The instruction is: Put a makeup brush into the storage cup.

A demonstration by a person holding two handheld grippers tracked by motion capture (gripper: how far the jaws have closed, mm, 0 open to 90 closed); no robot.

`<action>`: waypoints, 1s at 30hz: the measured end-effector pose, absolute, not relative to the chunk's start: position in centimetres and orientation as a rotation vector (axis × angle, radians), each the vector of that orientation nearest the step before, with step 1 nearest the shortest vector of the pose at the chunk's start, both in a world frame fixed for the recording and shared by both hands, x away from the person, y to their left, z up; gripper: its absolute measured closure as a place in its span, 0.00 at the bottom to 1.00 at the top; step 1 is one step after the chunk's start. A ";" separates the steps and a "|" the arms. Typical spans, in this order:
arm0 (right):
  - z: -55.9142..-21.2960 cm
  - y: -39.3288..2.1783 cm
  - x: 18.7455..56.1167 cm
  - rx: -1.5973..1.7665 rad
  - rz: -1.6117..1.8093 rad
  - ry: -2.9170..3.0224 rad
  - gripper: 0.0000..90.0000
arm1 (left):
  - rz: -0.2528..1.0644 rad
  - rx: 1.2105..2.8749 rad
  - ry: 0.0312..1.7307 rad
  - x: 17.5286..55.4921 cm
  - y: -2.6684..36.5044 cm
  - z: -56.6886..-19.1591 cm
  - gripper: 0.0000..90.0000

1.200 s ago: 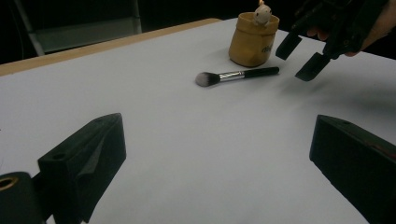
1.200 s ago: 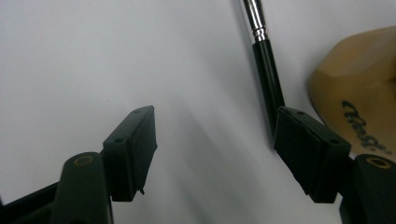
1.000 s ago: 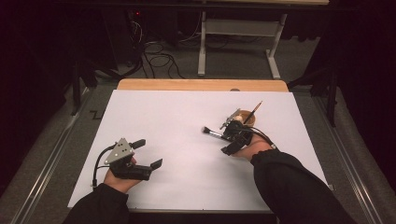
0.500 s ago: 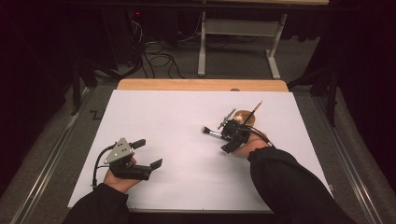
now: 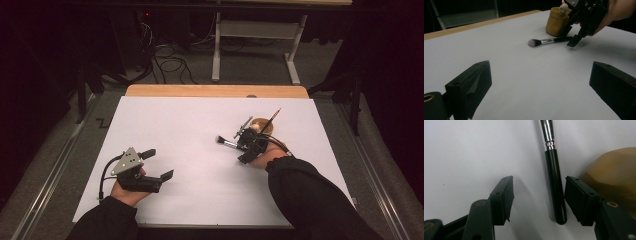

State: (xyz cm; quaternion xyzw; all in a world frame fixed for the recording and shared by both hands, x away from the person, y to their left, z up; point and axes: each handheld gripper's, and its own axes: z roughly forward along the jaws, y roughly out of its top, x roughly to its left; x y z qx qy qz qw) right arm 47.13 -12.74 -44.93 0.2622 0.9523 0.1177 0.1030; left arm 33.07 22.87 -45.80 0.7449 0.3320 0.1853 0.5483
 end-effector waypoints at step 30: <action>-45.3 -12.4 47.1 0.816 0.363 2.867 0.79 | 0.439 1.757 0.787 33.1 23.0 -45.7 0.05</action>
